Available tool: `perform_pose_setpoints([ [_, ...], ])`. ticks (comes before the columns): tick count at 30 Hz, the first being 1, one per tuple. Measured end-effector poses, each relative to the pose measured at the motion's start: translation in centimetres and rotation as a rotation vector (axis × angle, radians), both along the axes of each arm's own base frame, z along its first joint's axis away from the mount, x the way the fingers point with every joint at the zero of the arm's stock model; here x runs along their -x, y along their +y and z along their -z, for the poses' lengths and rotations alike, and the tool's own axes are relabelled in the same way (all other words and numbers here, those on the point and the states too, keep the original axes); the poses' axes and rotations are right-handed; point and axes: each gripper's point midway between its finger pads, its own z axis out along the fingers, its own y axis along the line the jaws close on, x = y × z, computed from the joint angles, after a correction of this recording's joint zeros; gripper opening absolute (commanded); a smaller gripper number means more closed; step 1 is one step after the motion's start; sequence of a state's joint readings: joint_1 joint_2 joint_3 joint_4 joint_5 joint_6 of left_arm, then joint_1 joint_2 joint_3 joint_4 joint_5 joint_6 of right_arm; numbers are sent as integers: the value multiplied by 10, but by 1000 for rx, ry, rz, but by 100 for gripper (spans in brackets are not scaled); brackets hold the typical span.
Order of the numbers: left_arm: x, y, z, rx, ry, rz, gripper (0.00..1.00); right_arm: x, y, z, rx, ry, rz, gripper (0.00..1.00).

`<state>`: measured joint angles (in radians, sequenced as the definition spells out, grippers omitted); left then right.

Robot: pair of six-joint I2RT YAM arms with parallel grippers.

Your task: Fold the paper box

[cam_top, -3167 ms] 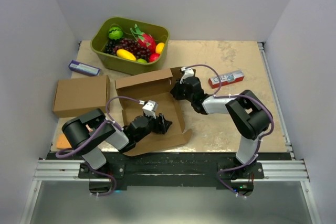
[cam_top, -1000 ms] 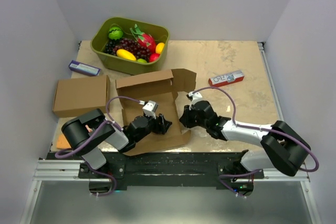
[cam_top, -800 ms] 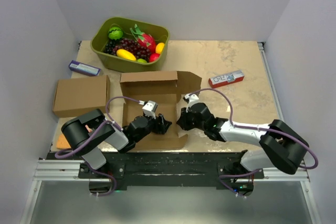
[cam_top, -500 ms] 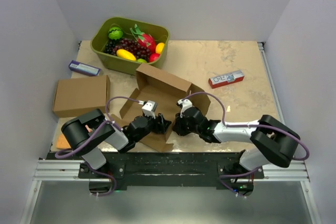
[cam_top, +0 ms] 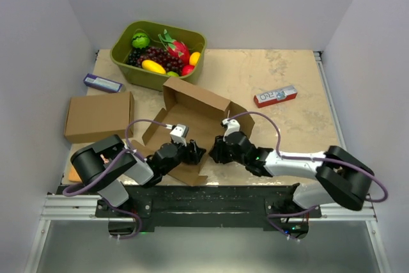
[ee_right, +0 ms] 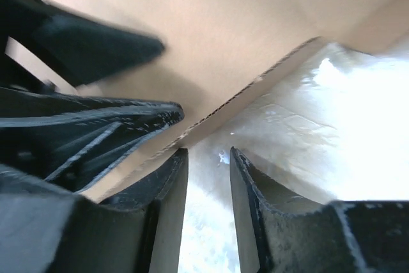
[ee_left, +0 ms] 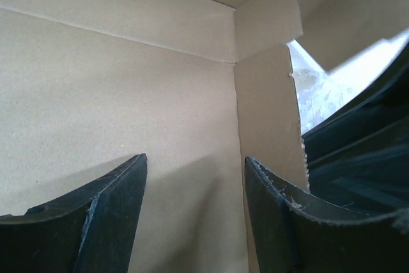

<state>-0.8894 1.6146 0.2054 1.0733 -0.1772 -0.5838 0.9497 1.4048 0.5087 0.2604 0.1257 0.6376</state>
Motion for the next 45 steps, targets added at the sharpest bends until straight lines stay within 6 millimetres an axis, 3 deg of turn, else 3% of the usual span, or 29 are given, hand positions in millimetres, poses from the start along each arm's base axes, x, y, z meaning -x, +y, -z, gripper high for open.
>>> perform_pose_setpoints([
  [6, 6, 1, -1, 9, 2, 21, 67, -3, -15, -39, -123, -61, 108, 44],
  [11, 10, 0, -2, 17, 6, 39, 70, -4, -25, -52, -174, -79, 168, 45],
  [15, 15, 0, -4, 19, 15, 56, 71, -6, -36, -55, -175, -86, 221, 49],
  [19, 20, -1, -8, 18, 19, 79, 74, -8, -44, -56, -161, -95, 261, 61],
  [24, 28, -7, -21, 22, -6, 122, 81, -11, -56, -48, -113, -88, 294, 61],
  [29, 34, -12, -33, 7, -45, 175, 83, -13, -63, -53, -100, -104, 304, 61],
  [37, 40, -24, -26, -65, -47, 282, 83, -19, -60, -71, -95, -143, 289, 62],
  [45, 41, -27, -18, -84, -15, 296, 70, -17, -62, -66, -66, -138, 283, 61],
])
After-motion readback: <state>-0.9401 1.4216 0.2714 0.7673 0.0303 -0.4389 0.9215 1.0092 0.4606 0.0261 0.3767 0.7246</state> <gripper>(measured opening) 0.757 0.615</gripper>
